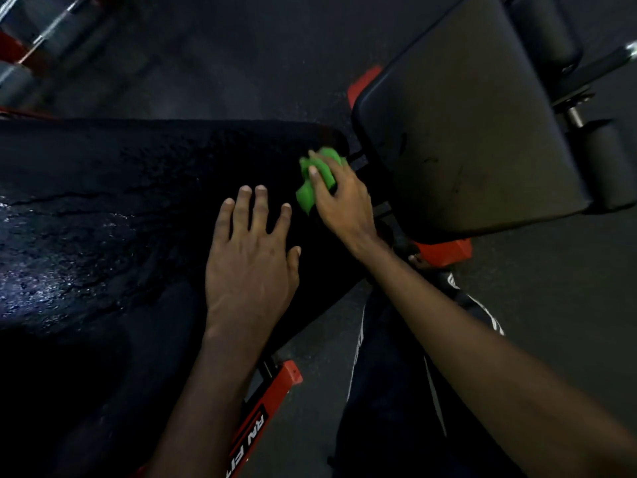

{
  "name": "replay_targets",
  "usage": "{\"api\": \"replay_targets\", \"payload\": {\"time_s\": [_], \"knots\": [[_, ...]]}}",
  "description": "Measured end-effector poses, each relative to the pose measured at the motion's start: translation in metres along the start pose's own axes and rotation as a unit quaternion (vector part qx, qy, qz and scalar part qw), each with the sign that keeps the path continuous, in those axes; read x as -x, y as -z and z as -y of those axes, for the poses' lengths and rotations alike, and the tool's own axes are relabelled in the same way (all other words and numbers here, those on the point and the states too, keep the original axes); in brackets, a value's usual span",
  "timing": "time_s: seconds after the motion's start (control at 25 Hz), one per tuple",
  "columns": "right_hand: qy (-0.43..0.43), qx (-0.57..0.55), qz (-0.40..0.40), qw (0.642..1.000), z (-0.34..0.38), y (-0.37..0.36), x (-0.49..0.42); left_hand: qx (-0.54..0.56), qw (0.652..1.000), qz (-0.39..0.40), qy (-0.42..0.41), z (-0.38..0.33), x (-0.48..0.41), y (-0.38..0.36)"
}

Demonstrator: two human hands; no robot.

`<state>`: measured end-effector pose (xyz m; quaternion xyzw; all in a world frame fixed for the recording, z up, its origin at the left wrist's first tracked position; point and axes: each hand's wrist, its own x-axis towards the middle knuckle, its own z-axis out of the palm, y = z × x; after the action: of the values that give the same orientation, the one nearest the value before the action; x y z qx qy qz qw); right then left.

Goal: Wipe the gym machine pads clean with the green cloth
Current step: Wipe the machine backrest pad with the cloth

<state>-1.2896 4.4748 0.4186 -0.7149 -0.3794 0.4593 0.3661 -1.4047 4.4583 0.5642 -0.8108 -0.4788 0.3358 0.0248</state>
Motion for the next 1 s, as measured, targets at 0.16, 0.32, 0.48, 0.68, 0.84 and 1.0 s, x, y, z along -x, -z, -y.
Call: {"api": "replay_targets", "payload": {"time_s": [0.16,0.32,0.48,0.68,0.84,1.0], "knots": [[-0.022,0.016,0.007,1.000,0.015,-0.015,-0.061,0.016,1.000,-0.006,0.013,-0.002,-0.003,0.000],[0.011,0.003,0.032,0.999,0.004,0.004,-0.006,0.016,1.000,-0.010,0.023,-0.005,-0.001,0.000],[0.045,-0.018,0.060,0.997,-0.007,0.015,0.022,0.007,0.999,-0.016,0.048,-0.007,-0.004,0.002],[0.015,0.020,0.023,0.999,-0.009,-0.014,-0.083,-0.005,0.998,0.000,0.059,-0.010,-0.006,0.003],[-0.024,0.017,0.023,0.999,-0.007,-0.014,-0.098,-0.008,0.998,0.004,0.062,-0.011,-0.007,0.003],[0.038,-0.012,0.073,0.997,-0.003,0.013,-0.011,-0.009,0.998,0.002,0.064,-0.012,-0.007,0.004]]}}
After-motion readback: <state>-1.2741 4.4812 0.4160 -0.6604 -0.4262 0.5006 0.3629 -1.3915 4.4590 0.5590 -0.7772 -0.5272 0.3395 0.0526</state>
